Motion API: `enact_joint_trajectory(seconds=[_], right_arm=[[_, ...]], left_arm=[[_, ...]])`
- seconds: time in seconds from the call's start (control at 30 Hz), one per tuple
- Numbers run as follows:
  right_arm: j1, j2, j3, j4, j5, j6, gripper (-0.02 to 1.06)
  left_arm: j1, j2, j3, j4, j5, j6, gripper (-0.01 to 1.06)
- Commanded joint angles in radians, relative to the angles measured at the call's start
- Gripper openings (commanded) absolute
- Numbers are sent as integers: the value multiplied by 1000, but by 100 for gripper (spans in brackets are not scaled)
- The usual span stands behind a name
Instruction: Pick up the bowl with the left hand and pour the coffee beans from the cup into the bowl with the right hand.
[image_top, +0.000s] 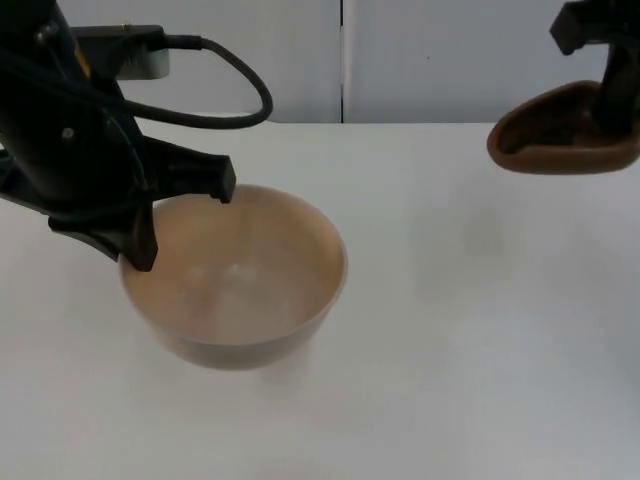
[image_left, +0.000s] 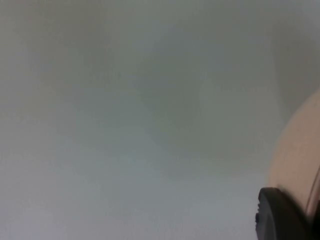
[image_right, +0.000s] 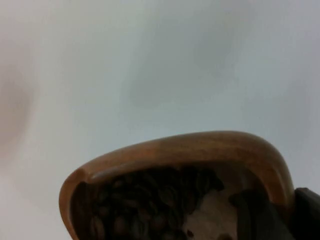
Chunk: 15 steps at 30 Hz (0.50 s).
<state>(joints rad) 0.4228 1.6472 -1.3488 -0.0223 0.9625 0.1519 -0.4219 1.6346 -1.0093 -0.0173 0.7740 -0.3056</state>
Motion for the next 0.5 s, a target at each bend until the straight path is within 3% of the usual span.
enact_joint_trajectory(seconds=[0.0, 0.23, 0.47], right_arm=[[-3, -13, -38, 8, 49, -37, 0], [-3, -11, -131, 8, 144, -62, 0], [43, -11, -167, 6, 170, -66, 0]], left_arm=[[4, -10, 0, -27, 5, -7, 0], [4, -10, 0, -26, -6, -18, 0], [4, -10, 0, -26, -22, -60, 0]])
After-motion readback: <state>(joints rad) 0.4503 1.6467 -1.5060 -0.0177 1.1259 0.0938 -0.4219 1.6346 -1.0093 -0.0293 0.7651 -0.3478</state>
